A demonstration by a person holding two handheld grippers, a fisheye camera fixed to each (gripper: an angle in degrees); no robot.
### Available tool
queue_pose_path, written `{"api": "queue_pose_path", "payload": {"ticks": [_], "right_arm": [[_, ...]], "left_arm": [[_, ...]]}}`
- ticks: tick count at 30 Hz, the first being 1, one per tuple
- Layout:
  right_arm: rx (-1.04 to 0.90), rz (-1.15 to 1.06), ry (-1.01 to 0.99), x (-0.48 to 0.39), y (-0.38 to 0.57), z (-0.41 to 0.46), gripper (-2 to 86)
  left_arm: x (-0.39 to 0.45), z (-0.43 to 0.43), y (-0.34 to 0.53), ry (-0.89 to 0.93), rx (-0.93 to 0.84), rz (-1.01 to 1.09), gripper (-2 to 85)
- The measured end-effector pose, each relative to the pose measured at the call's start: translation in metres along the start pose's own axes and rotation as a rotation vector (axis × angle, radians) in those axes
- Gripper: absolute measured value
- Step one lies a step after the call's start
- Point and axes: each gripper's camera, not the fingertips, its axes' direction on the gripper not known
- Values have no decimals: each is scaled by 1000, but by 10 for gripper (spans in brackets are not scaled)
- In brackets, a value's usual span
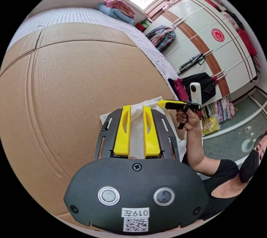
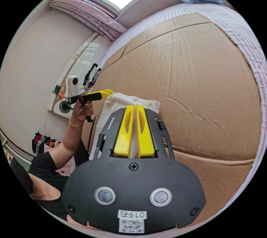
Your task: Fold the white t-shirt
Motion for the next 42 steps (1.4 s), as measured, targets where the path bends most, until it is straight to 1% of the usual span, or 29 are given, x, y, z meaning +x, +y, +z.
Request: {"api": "queue_pose_path", "payload": {"ticks": [5, 8, 13, 21, 28, 31, 34, 36, 38, 42], "right_arm": [[2, 0, 1, -2, -1, -2, 1], [8, 1, 2, -3, -1, -6, 1], [9, 17, 4, -2, 0, -12, 1], [-16, 31, 4, -2, 1, -9, 18], [25, 12, -104, -5, 9, -31, 56], [3, 1, -97, -8, 12, -38, 62], [-60, -18, -102, -11, 16, -37, 65], [-111, -28, -88, -12, 20, -34, 67], [-134, -43, -87, -15, 25, -35, 68], [-143, -57, -150, -17, 32, -36, 66]], "left_arm": [[6, 10, -7, -34, -46, 42, 22], [6, 9, -10, -24, -27, 61, 14], [-2, 8, -11, -45, -9, 14, 9], [-8, 22, -9, -71, -63, -13, 9], [-4, 7, -6, -26, -27, 9, 20], [-3, -2, -2, -34, 2, 1, 33], [-4, -16, 5, -50, 51, -18, 46], [7, -23, 14, -10, 81, 26, 46], [19, -22, 22, 3, 76, 62, 45], [42, -4, 41, -3, 21, 115, 39]]}}
